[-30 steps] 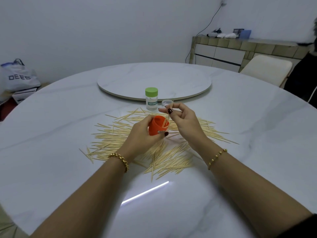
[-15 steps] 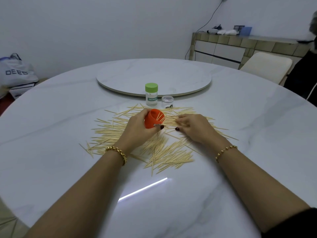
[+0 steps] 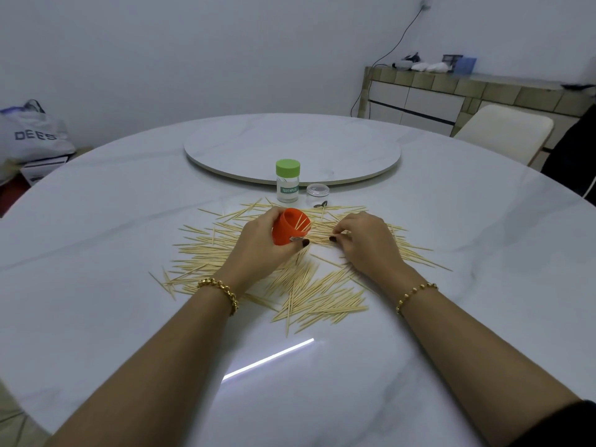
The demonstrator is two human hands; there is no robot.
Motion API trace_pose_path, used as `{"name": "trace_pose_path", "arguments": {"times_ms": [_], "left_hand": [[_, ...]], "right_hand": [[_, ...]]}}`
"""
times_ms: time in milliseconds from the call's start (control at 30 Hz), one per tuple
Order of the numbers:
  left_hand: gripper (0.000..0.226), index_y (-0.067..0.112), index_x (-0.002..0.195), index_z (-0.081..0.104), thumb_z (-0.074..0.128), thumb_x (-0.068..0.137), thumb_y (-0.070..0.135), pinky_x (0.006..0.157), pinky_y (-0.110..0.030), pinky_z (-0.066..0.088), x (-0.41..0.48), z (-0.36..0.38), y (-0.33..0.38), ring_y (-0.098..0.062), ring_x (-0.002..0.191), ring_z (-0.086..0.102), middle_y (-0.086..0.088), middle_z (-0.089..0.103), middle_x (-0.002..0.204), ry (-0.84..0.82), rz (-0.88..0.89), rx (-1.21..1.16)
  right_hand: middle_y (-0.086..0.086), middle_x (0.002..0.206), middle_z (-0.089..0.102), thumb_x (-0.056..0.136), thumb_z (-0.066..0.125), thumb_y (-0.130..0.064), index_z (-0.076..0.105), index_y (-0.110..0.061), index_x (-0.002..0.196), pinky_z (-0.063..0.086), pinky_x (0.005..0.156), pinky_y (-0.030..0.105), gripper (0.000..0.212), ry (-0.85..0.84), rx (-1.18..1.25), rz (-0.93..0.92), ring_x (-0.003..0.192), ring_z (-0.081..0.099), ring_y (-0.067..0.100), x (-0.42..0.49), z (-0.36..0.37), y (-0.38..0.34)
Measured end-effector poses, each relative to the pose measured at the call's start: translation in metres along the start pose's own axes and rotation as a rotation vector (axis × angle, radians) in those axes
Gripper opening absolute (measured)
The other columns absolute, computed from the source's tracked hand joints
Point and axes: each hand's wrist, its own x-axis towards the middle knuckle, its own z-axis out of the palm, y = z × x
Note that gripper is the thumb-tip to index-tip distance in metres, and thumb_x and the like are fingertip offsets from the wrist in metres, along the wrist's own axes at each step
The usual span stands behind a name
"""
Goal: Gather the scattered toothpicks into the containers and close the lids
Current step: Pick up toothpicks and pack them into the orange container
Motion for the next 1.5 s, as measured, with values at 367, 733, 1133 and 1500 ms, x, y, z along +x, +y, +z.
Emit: {"name": "trace_pose_path", "arguments": {"times_ms": [367, 733, 1133, 1500], "left_hand": [[0.057, 0.022, 0.128, 0.049, 0.075, 0.079, 0.037, 0.065, -0.003, 0.037, -0.001, -0.001, 0.002, -0.006, 0.102, 0.050, 0.012, 0.054, 0.114, -0.014, -0.002, -0.020], [0.057, 0.019, 0.125, 0.054, 0.076, 0.077, 0.041, 0.074, -0.010, 0.044, -0.006, 0.011, 0.013, -0.011, 0.103, 0.056, 0.006, 0.062, 0.114, -0.086, 0.069, -0.023], [0.055, 0.020, 0.123, 0.056, 0.077, 0.075, 0.040, 0.070, -0.001, 0.042, -0.005, 0.001, 0.010, -0.006, 0.098, 0.056, 0.009, 0.062, 0.108, -0.016, 0.040, -0.051], [0.054, 0.021, 0.124, 0.055, 0.077, 0.077, 0.036, 0.066, -0.002, 0.039, -0.002, -0.005, 0.002, -0.007, 0.101, 0.053, 0.008, 0.060, 0.113, 0.032, 0.006, 0.019]], "right_hand": [[-0.005, 0.076, 0.072, 0.091, 0.062, -0.013, 0.072, -0.012, 0.086, 0.045, 0.067, 0.007, 0.010, 0.161, 0.504, 0.268, 0.074, 0.065, -0.001, 0.005, -0.016, -0.004], [0.005, 0.082, 0.074, 0.098, 0.050, -0.010, 0.059, -0.009, 0.091, 0.055, 0.079, 0.026, 0.011, 0.186, 1.295, 0.354, 0.083, 0.072, 0.020, 0.005, -0.041, -0.050], [0.012, 0.099, 0.072, 0.098, 0.048, -0.004, 0.052, 0.000, 0.110, 0.049, 0.077, 0.010, 0.013, 0.091, 1.355, 0.301, 0.101, 0.068, 0.012, -0.001, -0.023, -0.053], [-0.003, 0.105, 0.070, 0.092, 0.055, -0.005, 0.067, -0.016, 0.108, 0.049, 0.089, 0.023, 0.023, -0.006, 0.464, 0.120, 0.100, 0.064, 0.009, -0.006, 0.001, -0.024]]}}
